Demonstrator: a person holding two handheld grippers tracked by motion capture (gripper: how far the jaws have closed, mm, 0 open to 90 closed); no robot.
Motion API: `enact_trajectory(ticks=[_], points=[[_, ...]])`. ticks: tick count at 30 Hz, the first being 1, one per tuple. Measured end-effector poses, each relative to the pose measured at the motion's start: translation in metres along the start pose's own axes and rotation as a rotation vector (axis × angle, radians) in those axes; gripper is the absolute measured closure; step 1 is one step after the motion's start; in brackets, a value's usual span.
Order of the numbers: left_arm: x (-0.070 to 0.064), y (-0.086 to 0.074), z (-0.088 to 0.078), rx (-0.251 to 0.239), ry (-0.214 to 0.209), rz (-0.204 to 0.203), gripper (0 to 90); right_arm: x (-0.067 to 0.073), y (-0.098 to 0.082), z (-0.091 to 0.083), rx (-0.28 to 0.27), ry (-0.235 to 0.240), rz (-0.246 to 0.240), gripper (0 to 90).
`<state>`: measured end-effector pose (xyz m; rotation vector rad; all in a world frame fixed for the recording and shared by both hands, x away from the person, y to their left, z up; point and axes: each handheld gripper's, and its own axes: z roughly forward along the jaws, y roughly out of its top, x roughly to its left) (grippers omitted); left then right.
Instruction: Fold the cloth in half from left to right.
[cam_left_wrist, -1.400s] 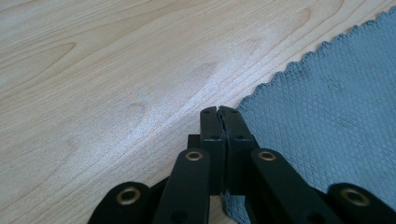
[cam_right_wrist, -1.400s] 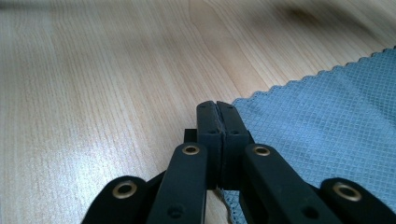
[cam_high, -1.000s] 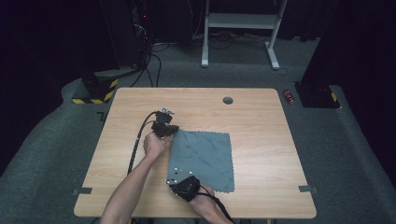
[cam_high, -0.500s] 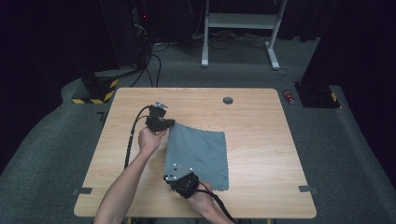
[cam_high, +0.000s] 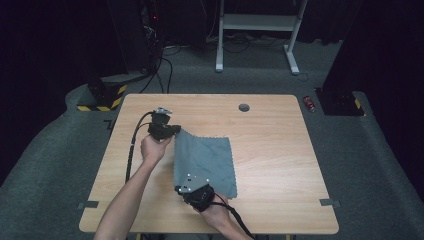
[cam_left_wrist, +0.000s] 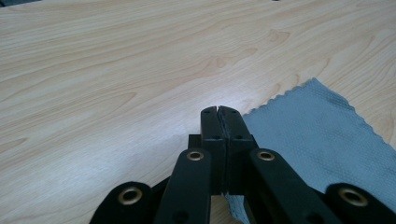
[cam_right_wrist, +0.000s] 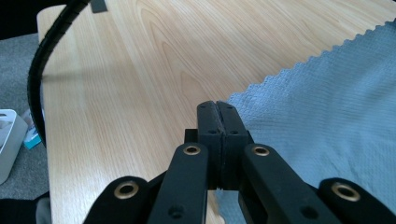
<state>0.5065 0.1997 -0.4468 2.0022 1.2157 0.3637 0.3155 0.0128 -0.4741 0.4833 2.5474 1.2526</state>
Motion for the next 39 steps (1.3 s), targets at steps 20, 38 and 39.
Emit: enact_trajectory(ticks=[20,38,39], points=[[-0.046,0.024,0.038,0.016,-0.093,0.059,89.7,-0.02,-0.045,-0.034,0.053,-0.083,0.085,90.0],[-0.069,0.031,0.056,0.035,-0.102,0.104,89.3,-0.026,-0.068,-0.053,0.041,-0.13,0.155,89.9],[-0.069,0.031,0.056,0.037,-0.101,0.111,89.2,-0.027,-0.069,-0.054,0.041,-0.134,0.157,89.9]])
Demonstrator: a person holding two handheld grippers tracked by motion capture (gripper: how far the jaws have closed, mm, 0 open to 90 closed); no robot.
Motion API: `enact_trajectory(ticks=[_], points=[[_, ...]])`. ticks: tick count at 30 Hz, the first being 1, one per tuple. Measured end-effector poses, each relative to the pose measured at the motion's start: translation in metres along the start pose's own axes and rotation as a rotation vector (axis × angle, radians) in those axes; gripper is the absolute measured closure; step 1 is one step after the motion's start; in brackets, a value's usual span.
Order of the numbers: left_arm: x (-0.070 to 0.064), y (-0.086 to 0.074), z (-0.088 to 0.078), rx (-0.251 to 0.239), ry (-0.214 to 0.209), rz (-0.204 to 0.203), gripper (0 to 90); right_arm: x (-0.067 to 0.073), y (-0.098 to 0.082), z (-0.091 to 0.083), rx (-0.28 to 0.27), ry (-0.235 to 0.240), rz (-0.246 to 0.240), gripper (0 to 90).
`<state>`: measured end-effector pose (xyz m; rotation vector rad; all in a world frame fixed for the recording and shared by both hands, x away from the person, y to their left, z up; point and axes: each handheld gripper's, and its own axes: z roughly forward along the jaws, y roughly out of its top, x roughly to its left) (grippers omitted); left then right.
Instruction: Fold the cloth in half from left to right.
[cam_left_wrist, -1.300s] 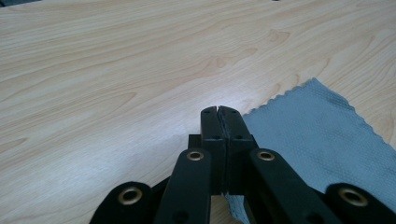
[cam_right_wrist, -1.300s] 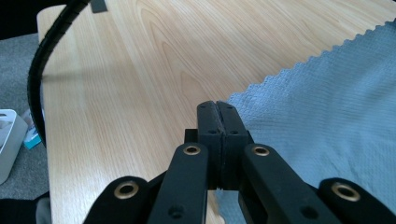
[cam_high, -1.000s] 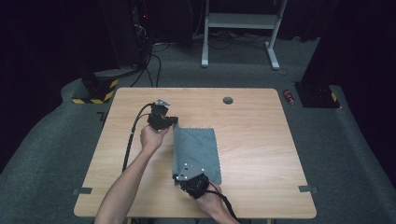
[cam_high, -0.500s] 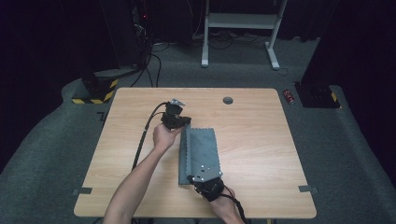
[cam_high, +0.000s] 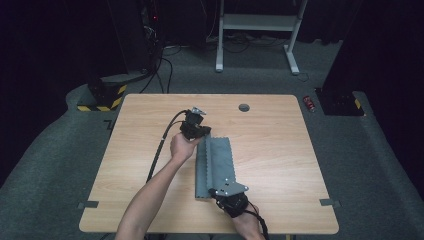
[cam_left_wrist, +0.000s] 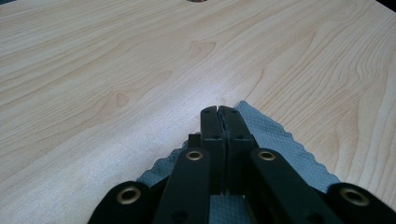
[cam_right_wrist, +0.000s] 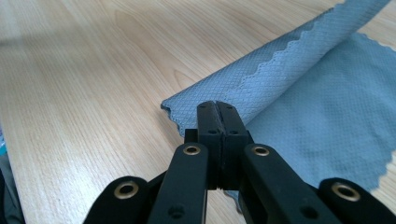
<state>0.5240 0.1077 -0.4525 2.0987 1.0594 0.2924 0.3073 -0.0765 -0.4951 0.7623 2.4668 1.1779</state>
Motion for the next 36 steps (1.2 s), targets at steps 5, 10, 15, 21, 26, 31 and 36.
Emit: enact_trajectory(ticks=[5,10,15,21,26,31,36], points=[[-0.004,0.001,0.003,-0.017,-0.006,-0.006,89.3,-0.004,-0.004,-0.004,0.0,-0.012,0.011,89.9],[-0.01,0.003,0.007,-0.015,-0.006,0.005,89.2,-0.007,-0.007,-0.01,-0.001,-0.024,0.018,89.9],[-0.012,0.004,0.01,-0.016,-0.011,-0.002,89.3,-0.009,-0.01,-0.014,-0.003,-0.036,0.028,89.9],[-0.014,0.007,0.015,-0.017,-0.016,-0.001,89.3,-0.014,-0.015,-0.019,-0.01,-0.051,0.052,89.9],[-0.018,0.007,0.021,-0.013,-0.02,-0.001,89.3,-0.016,-0.019,-0.022,-0.005,-0.06,0.058,89.9],[-0.021,0.008,0.025,-0.004,-0.01,0.009,89.3,-0.018,-0.021,-0.023,-0.005,-0.066,0.067,89.9],[-0.022,0.007,0.028,0.009,-0.003,0.017,89.3,-0.02,-0.024,-0.025,-0.002,-0.073,0.076,90.0]])
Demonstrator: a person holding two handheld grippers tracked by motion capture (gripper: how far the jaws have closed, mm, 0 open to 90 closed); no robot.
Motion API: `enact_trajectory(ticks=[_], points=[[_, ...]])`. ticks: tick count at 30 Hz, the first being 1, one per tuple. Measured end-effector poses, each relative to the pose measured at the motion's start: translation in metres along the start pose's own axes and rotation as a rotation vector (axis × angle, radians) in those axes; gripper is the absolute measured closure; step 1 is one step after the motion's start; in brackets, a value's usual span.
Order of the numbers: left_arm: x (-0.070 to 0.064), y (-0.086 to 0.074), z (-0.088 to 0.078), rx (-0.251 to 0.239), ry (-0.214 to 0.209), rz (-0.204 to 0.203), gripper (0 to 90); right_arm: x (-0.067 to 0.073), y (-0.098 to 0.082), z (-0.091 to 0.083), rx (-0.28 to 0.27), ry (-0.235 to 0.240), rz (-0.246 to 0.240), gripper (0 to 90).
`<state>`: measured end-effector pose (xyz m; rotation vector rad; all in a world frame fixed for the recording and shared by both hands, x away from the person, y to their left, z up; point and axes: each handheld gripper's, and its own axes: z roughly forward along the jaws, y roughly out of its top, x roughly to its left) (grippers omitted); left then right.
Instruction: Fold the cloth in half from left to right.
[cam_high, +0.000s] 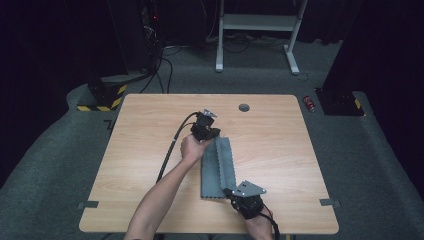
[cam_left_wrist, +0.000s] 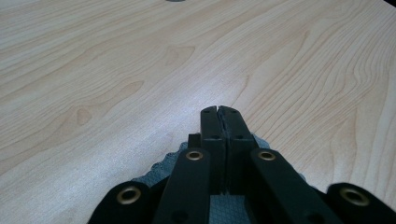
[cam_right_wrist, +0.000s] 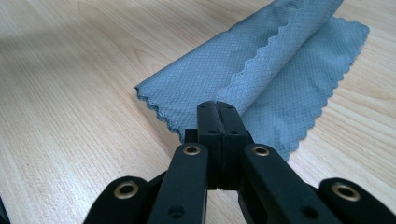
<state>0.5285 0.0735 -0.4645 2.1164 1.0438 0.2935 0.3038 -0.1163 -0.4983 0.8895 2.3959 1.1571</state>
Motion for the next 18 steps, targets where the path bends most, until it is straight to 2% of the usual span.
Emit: enact_trajectory(ticks=[5,18], points=[[-0.003,0.0,0.005,0.01,0.008,0.011,89.3,-0.002,-0.003,-0.001,0.002,-0.004,0.012,89.9],[-0.007,0.0,0.014,0.024,0.014,0.008,89.2,-0.007,-0.009,-0.001,0.022,-0.018,0.033,89.8]])
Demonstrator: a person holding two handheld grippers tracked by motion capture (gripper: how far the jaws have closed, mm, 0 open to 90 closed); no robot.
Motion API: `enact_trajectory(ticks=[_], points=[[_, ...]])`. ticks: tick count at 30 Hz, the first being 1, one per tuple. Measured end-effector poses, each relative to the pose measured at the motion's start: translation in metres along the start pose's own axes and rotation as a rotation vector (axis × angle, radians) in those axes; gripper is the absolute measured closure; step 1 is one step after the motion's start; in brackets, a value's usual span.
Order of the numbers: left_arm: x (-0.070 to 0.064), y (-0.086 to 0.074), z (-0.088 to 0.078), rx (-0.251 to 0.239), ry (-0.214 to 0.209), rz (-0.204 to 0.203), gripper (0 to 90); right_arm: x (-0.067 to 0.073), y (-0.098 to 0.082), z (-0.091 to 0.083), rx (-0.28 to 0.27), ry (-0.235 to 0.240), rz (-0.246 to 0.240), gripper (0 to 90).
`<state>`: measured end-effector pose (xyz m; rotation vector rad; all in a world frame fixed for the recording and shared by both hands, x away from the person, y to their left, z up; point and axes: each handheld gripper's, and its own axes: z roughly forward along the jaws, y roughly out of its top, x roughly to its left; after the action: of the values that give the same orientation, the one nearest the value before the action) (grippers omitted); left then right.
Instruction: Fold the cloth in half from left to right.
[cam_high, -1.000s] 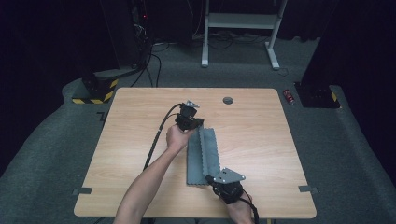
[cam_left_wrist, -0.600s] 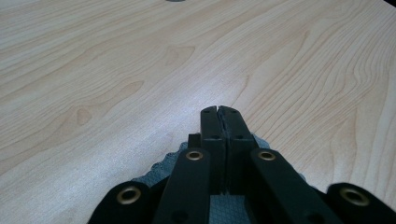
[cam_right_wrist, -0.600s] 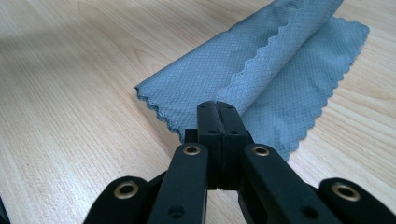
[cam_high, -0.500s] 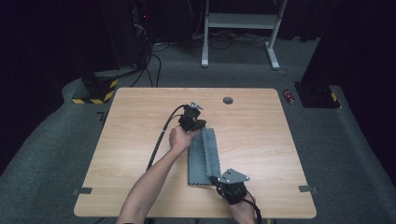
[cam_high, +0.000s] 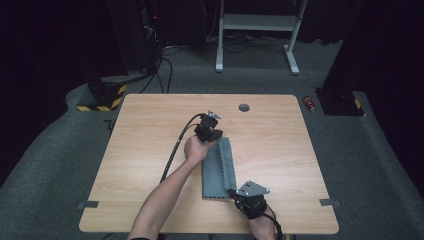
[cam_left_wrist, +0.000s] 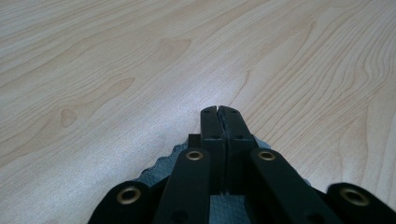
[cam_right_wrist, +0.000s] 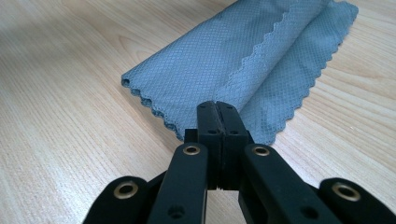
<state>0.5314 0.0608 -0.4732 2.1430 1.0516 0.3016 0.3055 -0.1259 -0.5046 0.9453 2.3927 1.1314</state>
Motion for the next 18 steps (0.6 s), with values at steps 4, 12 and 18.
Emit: enact_trajectory(ticks=[4,12,18], points=[[0.0,-0.001,0.004,0.017,0.016,0.005,89.2,-0.002,-0.001,0.001,0.007,-0.002,0.01,89.8],[-0.002,0.0,0.011,0.028,0.027,-0.003,89.0,-0.008,-0.005,0.003,0.024,-0.017,0.032,89.6],[-0.004,0.0,0.017,0.041,0.04,0.01,88.8,-0.013,-0.008,0.005,0.044,-0.02,0.055,89.4]])
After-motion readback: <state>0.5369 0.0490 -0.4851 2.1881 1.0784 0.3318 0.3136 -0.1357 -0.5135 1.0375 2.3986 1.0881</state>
